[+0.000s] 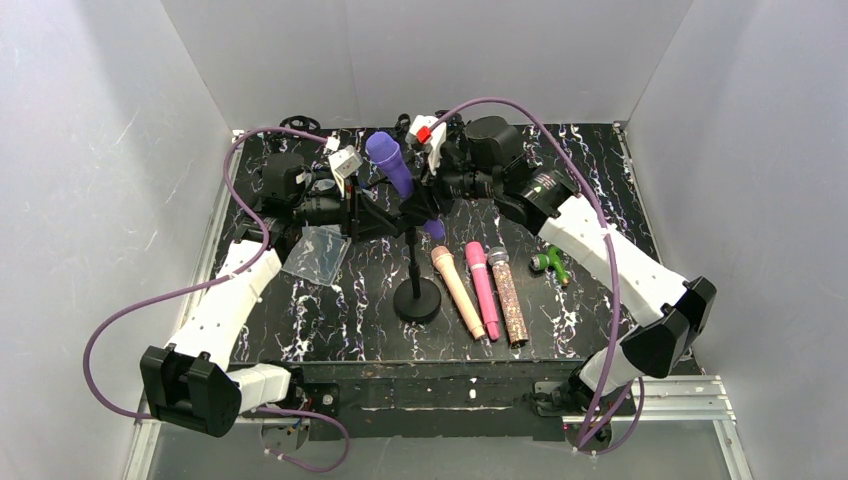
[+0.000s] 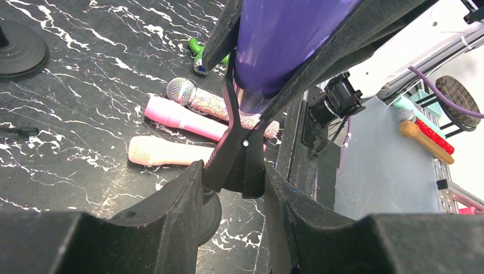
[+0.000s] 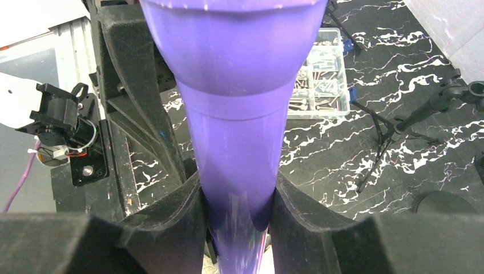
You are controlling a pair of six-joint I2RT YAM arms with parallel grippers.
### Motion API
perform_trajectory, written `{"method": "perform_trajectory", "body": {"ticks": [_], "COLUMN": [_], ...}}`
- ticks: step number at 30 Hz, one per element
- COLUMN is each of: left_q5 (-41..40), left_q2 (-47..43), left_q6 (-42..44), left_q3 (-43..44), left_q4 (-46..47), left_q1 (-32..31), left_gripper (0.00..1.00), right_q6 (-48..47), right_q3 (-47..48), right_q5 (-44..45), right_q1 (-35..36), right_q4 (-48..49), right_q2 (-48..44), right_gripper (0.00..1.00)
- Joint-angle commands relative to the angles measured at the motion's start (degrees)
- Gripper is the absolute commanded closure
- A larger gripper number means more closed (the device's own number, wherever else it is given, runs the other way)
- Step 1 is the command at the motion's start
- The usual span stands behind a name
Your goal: Remove the microphone from the stand
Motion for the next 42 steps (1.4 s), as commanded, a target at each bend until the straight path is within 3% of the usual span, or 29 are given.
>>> {"method": "perform_trajectory", "body": {"ticks": [1,13,18,27,42], "left_q5": [1.7,1.5,2.3,2.4,2.9], "left_q2": [-1.7,-2.4,-2.4,-2.4,-3.2], "left_q6": [-1.1,-0.2,0.0,-0.6,-1.2], "left_q3": [-0.3,1.3,3.1,4.4,4.1], "left_q4": [0.0,-3.0,-5.4,-5.8,-5.3], "left_q1": [0.0,0.0,-0.3,-1.5,-1.5], "left_gripper": [1.0,1.0,1.0,1.0,1.0], "right_q6": [0.5,-0.6,2.2,9.9,7.4], "right_q3": [0.1,-4.1,-13.2,-41.0,-49.2], "right_q5": [-1.6,-0.4,1.6,4.0,3.6], "right_q1": [-1.8,-8.1,-14.5,-21.1,-30.9], "right_q4": [2.1,1.4,1.6,4.0,-0.2], "right_q2": [-3.7,-10.3,-15.5,-23.6,-21.8], "right_gripper": [0.99,0.99,0.99,0.99,0.99]}}
